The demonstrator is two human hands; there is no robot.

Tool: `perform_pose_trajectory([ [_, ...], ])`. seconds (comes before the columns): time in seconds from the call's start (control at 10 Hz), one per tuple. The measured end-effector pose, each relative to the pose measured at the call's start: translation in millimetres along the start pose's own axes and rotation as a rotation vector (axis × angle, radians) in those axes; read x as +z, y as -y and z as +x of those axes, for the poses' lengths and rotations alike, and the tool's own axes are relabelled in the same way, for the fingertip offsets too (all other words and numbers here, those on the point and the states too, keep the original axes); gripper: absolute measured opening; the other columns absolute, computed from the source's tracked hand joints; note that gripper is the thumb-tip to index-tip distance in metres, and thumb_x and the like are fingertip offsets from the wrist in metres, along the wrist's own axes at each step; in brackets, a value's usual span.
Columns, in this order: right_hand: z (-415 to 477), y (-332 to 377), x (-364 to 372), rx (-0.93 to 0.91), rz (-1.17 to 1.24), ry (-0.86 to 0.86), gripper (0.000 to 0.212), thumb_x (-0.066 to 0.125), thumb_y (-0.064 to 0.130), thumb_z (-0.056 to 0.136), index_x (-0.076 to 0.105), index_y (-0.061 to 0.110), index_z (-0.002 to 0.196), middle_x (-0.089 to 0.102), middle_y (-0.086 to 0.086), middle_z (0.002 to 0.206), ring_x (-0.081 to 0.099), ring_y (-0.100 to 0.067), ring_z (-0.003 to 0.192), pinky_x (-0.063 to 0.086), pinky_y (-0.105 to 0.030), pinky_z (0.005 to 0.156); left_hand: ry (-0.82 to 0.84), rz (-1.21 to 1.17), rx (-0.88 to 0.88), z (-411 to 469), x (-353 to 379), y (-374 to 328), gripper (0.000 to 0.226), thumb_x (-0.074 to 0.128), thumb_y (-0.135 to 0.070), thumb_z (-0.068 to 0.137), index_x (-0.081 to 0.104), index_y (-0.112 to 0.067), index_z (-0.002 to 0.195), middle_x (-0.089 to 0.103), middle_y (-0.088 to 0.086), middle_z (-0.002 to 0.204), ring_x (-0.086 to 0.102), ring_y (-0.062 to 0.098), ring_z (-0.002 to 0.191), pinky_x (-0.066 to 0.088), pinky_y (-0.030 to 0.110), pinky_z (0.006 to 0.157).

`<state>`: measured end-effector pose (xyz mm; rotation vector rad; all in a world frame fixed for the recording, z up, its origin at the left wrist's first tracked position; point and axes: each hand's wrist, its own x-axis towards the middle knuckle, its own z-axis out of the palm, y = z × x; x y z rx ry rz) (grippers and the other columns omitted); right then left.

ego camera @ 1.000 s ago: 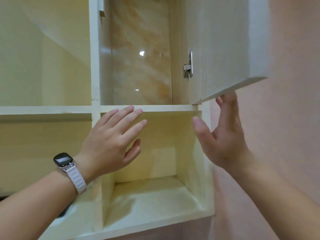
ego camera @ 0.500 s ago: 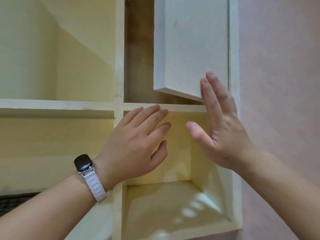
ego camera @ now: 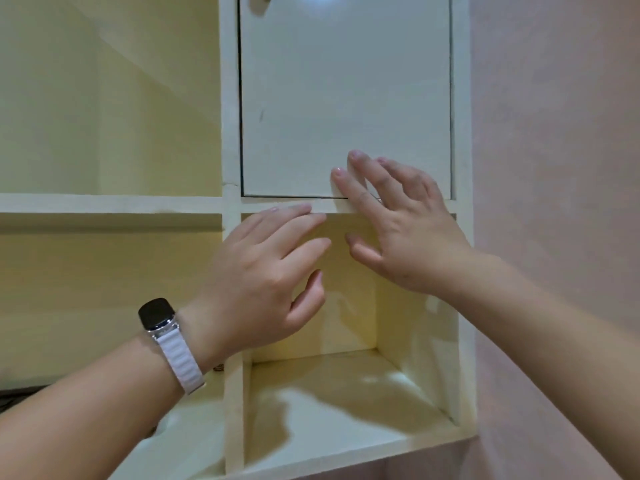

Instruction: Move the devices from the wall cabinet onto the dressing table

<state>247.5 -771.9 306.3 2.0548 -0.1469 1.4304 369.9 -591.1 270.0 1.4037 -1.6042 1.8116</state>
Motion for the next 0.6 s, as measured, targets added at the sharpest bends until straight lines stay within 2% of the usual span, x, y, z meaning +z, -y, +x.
perform_pose_trajectory([
  [0.1, 1, 4, -2, 0.034, 0.01, 0.054, 0.076, 0.042, 0.053, 0.084, 0.021, 0.03, 0.152, 0.022, -0.001, 0.161, 0.019, -0.024, 0.14, 0.017, -0.046, 0.113, -0.003, 0.006, 0.011, 1, 0, 0, 0.028, 0.063, -0.021, 0.082, 0.073, -0.004, 0.1, 0.067, 0.016, 0.121, 0.059, 0.035, 0.12, 0.046, 0.047, 0.099],
  [0.3, 4, 13, -22, 0.079, -0.034, 0.242, 0.079, 0.047, 0.05, 0.091, 0.005, 0.033, 0.155, 0.003, 0.002, 0.165, 0.01, -0.025, 0.148, 0.013, -0.045, 0.118, 0.058, 0.026, 0.009, 1, -5, -2, 0.031, 0.061, -0.022, 0.082, 0.071, -0.004, 0.106, 0.064, 0.019, 0.124, 0.058, 0.037, 0.119, 0.046, 0.048, 0.097],
  [0.4, 6, 20, -37, 0.107, -0.018, 0.299, 0.076, 0.044, 0.051, 0.091, 0.006, 0.032, 0.155, 0.003, 0.002, 0.165, 0.01, -0.024, 0.149, 0.016, -0.044, 0.117, 0.084, -0.006, 0.005, 3, -10, -4, 0.035, 0.061, -0.023, 0.082, 0.069, -0.004, 0.11, 0.063, 0.018, 0.125, 0.057, 0.037, 0.119, 0.045, 0.047, 0.097],
  [0.6, -33, 42, -57, 0.135, 0.035, 0.185, 0.061, 0.048, 0.051, 0.086, 0.05, 0.02, 0.138, 0.052, -0.009, 0.139, 0.046, -0.032, 0.128, 0.036, -0.046, 0.102, 0.018, -0.215, -0.087, -28, -20, -21, 0.038, 0.059, -0.025, 0.086, 0.067, -0.005, 0.118, 0.065, 0.015, 0.125, 0.059, 0.034, 0.118, 0.049, 0.047, 0.09],
])
